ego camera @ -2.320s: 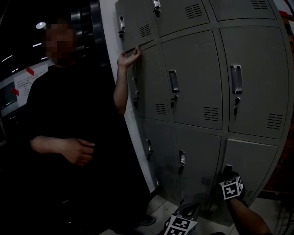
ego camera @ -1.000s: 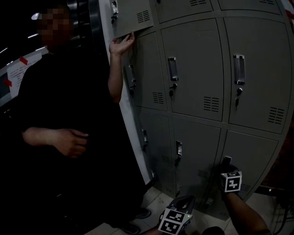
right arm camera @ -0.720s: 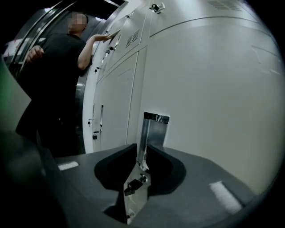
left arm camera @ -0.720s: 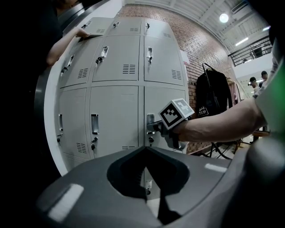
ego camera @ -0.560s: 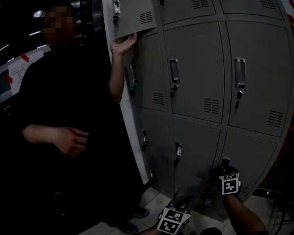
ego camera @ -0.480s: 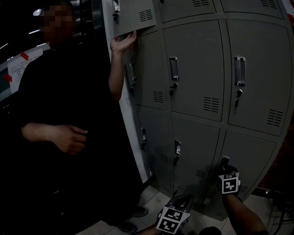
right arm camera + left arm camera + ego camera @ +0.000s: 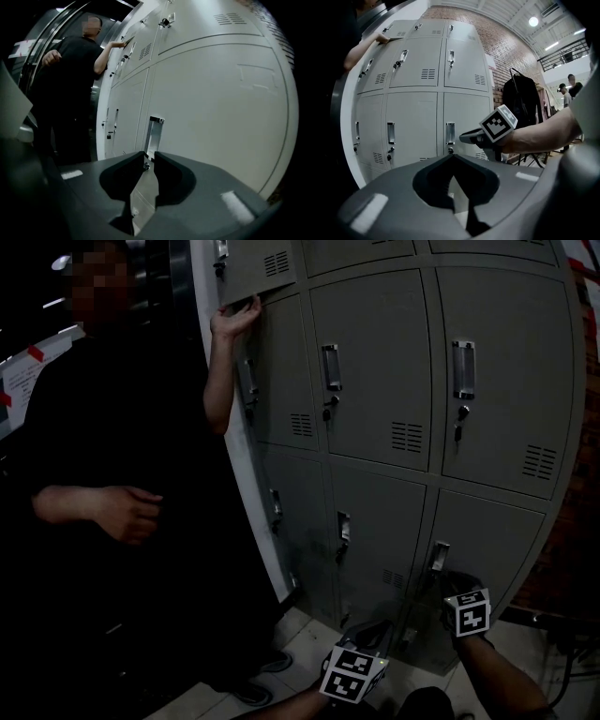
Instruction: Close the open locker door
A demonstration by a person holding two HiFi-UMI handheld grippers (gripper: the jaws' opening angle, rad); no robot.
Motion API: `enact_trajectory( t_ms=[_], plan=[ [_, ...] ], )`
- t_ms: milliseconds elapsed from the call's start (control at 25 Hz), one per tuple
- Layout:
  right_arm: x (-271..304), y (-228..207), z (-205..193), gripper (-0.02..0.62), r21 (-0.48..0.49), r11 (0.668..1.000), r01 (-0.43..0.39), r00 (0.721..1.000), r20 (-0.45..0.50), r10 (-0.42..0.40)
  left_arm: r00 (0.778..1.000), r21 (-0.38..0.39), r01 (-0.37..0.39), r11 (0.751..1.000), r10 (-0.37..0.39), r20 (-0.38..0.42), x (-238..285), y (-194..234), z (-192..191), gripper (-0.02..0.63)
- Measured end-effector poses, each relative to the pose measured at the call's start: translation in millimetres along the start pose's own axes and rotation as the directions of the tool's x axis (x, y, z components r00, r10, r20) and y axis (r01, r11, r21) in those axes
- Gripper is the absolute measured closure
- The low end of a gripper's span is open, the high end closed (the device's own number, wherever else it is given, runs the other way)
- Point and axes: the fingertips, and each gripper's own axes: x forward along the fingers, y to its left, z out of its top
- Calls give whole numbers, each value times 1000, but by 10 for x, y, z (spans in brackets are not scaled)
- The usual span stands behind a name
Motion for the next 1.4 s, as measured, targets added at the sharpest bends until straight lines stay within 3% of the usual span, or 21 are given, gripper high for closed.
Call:
enact_trajectory(
  t_ms=[400,680,920,1400],
  plan=[
    [-1212,7,-4,577,-11,996,-84,994,75,84,997,22,66,998,-67,28,78,-597,216,606],
    [-2261,-166,-152,581,16,996,-83,992,98,82,984,35,174,984,-174,21,99,-1300,311,606],
    [-2993,-264,-459,588,77,994,-83,994,83,77,960,50,278,959,-279,22,-10,-1891,291,606],
    [-3722,-232,-708,589,147,981,-130,989,88,118,933,66,348,935,-352,72,-348,-2347,353,606]
  ],
)
